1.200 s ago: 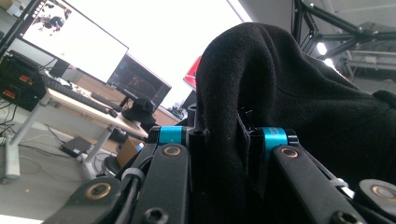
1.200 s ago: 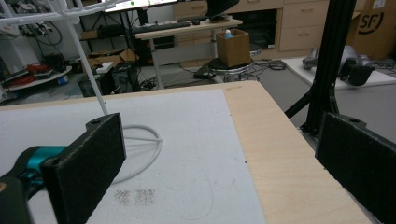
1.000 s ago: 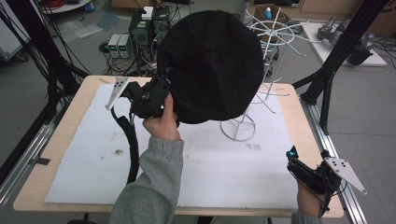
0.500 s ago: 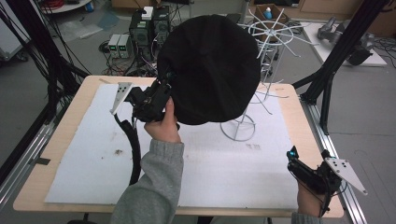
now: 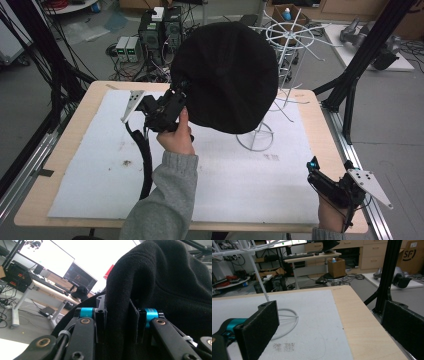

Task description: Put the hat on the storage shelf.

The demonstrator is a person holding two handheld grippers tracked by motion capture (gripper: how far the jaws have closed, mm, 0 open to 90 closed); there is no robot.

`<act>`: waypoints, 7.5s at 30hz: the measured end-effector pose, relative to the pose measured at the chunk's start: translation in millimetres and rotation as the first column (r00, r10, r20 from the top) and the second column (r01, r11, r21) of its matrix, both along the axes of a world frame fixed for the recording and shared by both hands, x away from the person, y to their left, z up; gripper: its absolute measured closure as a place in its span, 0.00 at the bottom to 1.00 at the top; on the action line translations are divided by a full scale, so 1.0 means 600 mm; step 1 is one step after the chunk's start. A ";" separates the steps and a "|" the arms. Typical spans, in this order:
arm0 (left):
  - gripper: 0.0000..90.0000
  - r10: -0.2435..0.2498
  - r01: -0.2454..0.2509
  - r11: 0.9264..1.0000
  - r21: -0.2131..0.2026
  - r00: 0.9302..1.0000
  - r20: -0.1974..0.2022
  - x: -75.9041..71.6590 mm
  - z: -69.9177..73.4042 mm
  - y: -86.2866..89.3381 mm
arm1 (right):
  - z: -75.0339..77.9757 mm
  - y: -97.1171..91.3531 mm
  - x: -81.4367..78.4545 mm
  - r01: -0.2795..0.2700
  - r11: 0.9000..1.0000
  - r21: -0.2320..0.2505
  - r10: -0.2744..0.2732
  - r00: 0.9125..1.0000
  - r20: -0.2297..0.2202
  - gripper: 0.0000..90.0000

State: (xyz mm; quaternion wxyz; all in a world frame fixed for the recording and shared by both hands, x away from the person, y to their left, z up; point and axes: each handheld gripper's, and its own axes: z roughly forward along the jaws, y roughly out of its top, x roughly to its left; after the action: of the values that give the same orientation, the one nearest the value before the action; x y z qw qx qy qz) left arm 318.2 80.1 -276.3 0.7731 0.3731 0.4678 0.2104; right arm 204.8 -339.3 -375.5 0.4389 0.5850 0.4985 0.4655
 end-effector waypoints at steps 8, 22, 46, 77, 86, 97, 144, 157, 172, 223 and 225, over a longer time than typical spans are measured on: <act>0.76 0.008 -0.008 1.000 0.005 1.000 -0.024 0.004 -0.018 -0.001 | 0.000 0.000 0.000 0.002 1.000 -0.004 -0.002 1.000 0.000 0.01; 0.73 -0.005 0.005 1.000 0.024 1.000 -0.025 0.007 -0.029 -0.007 | 0.000 0.000 -0.001 0.001 1.000 -0.009 -0.001 1.000 0.002 0.01; 0.63 -0.038 0.039 0.999 0.029 0.999 -0.036 0.012 -0.058 -0.011 | 0.001 0.001 -0.002 0.001 1.000 -0.019 -0.001 1.000 0.016 0.01; 0.27 -0.069 0.062 0.995 0.084 0.994 0.081 0.001 -0.062 0.007 | 0.002 0.002 -0.002 0.001 1.000 -0.016 0.000 1.000 0.014 0.01; 0.07 -0.048 0.040 0.995 0.087 0.994 0.096 -0.004 -0.069 0.019 | 0.001 0.003 -0.002 -0.003 1.000 -0.022 0.003 1.000 0.013 0.01; 0.02 -0.032 0.016 0.990 0.140 0.993 0.115 -0.011 -0.074 0.034 | 0.001 0.004 -0.001 -0.003 1.000 -0.023 0.004 1.000 0.013 0.01; 0.02 0.108 -0.139 0.914 0.382 0.989 0.102 -0.049 -0.129 0.165 | -0.003 0.025 0.019 -0.041 0.999 -0.032 0.041 0.999 -0.006 0.01; 0.02 0.126 -0.154 0.887 0.435 0.988 0.092 -0.062 -0.153 0.188 | -0.003 0.026 0.022 -0.045 0.998 -0.034 0.045 0.999 -0.003 0.01; 0.02 0.187 -0.200 0.845 0.497 0.979 0.076 -0.076 -0.170 0.229 | -0.004 0.029 0.024 -0.047 0.998 -0.039 0.047 0.999 -0.007 0.01; 0.02 0.260 -0.232 0.798 0.557 0.965 0.029 -0.114 -0.200 0.325 | 0.000 0.049 0.044 -0.093 0.995 -0.041 0.093 0.996 0.006 0.01; 0.02 0.267 -0.238 0.793 0.560 0.963 0.031 -0.119 -0.200 0.328 | 0.000 0.052 0.046 -0.098 0.994 -0.042 0.099 0.995 0.008 0.01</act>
State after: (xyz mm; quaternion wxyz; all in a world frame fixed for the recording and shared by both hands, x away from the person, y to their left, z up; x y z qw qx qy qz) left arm 247.1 277.0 -396.1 0.5831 0.5222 0.4501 0.4298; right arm 232.2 -308.0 -375.6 0.4300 0.5481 0.5342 0.4789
